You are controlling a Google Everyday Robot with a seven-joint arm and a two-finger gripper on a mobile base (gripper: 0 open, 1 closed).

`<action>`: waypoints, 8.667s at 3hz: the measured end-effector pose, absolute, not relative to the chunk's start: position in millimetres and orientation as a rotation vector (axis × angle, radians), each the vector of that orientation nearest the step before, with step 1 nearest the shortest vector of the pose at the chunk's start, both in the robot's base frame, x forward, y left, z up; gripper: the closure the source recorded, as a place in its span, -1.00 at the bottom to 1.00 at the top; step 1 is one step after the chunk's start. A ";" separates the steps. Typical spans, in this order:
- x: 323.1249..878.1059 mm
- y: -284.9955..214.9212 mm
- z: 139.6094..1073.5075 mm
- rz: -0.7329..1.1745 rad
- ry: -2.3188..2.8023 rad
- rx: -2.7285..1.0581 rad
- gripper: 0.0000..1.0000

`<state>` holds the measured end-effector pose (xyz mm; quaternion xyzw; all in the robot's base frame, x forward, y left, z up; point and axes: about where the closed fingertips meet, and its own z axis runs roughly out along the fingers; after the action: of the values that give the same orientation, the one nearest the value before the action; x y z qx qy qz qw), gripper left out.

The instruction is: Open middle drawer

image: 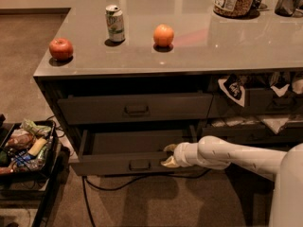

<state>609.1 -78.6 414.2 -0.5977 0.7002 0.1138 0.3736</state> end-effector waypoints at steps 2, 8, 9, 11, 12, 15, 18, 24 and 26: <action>588.4 -75.2 411.5 0.306 1.824 -1.512 0.02; 553.5 -54.5 454.6 0.344 1.687 -1.608 -1.00; 553.5 -54.4 454.6 0.344 1.687 -1.608 -1.00; 553.5 -54.4 454.6 0.344 1.687 -1.608 -0.19; 553.5 -54.3 454.5 0.344 1.687 -1.608 0.30; 570.1 -53.4 469.7 0.307 1.631 -1.632 1.00; 638.9 -65.6 480.8 0.219 1.647 -1.707 1.00; 606.0 -73.2 412.3 0.276 1.593 -1.928 1.00; 550.5 -70.7 420.8 0.388 1.634 -1.929 1.00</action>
Offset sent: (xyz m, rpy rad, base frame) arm -0.0452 0.0123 -0.0075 -0.0093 0.0546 -0.0345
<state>550.5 -70.7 420.8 -0.7223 0.6119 0.1454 0.2876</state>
